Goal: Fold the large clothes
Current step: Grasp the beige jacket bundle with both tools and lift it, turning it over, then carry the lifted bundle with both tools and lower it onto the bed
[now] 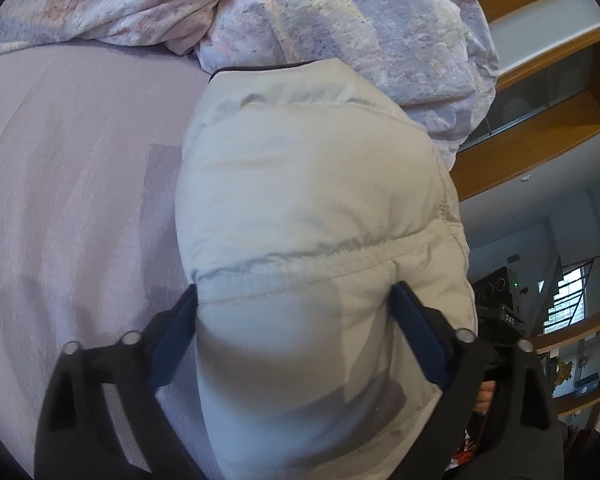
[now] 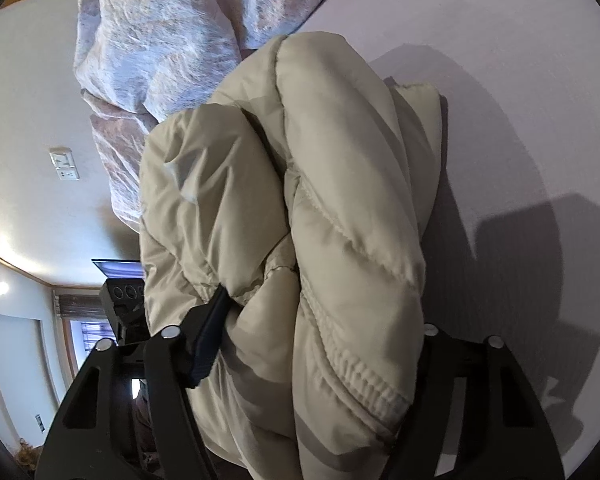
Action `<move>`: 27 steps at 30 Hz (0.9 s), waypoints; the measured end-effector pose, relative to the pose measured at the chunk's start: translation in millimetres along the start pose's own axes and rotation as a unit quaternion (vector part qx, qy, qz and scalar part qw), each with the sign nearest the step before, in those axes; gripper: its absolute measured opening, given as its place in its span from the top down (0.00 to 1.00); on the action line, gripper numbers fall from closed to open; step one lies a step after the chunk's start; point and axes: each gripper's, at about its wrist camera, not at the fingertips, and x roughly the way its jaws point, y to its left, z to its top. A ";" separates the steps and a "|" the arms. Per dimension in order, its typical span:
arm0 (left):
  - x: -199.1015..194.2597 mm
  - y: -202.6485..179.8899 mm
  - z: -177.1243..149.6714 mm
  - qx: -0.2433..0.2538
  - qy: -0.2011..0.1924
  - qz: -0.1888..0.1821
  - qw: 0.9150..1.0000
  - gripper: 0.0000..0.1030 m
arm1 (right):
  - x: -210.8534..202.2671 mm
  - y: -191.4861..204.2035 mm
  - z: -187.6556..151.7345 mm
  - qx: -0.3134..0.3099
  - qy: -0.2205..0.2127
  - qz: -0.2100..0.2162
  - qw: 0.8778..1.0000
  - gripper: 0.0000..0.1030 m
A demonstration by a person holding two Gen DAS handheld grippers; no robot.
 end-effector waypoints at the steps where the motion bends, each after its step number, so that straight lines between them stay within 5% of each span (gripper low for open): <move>1: -2.2 -1.5 0.4 0.004 0.001 0.002 1.000 0.20 | -0.7 1.9 -1.0 -0.002 0.004 0.003 1.000 0.41; 9: -24.3 -5.2 9.6 0.027 -0.010 0.022 0.999 0.39 | 4.6 17.8 -3.8 -0.021 -0.006 0.020 1.000 0.52; 27: -123.4 72.4 59.0 0.004 -0.085 0.080 0.993 0.43 | 109.0 121.2 12.5 -0.080 0.018 0.055 0.995 0.56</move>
